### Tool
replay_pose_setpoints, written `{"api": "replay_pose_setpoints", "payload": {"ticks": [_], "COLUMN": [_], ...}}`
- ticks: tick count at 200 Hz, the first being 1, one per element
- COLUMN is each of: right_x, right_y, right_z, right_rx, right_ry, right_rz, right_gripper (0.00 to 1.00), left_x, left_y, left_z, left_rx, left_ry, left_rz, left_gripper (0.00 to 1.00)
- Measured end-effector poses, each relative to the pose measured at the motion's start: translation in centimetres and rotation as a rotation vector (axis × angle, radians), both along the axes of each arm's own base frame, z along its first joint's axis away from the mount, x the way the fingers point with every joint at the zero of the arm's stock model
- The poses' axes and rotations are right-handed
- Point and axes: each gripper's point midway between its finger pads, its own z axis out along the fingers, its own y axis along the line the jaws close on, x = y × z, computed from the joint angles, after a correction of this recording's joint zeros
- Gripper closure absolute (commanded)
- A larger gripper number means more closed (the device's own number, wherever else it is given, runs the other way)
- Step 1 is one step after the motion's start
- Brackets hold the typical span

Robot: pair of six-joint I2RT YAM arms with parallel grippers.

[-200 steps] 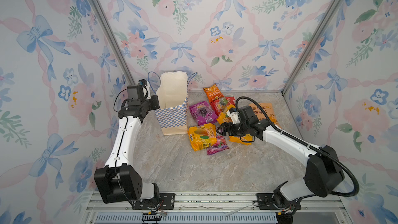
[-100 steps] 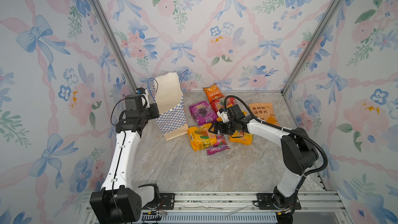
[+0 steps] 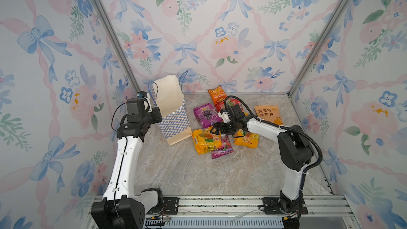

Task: Place the snacks into the paper bag
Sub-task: Pick up the snack at the center of the table.

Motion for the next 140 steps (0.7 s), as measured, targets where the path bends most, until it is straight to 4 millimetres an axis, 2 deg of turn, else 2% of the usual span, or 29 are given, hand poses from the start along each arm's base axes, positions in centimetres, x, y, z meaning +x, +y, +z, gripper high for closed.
{"api": "replay_pose_setpoints", "payload": {"ticks": [63,92,118,140], "right_x": [-0.1,0.2,1.1,1.9], "right_y": [-0.4,-1.0,-1.4,-0.8], "right_z": [-0.2,-0.2,-0.2,-0.5], "right_rx": [-0.012,-0.006,0.010,0.028], "right_ry": [0.007,0.012,0.013,0.014], "right_rz": [0.005,0.003,0.008,0.033], "right_gripper": [0.04,0.03,0.03,0.03], "left_x": [0.3,0.6,0.8,0.8], "left_y": [-0.1,0.0,0.1,0.1], "left_z": [-0.6,-0.3,-0.3,-0.3], "left_rx": [-0.003,0.015,0.023,0.029], "left_ry": [0.015,-0.003,-0.015,-0.014], "left_rz": [-0.023,-0.032,-0.035,-0.039], "left_gripper": [1.00,1.00,1.00,1.00]}}
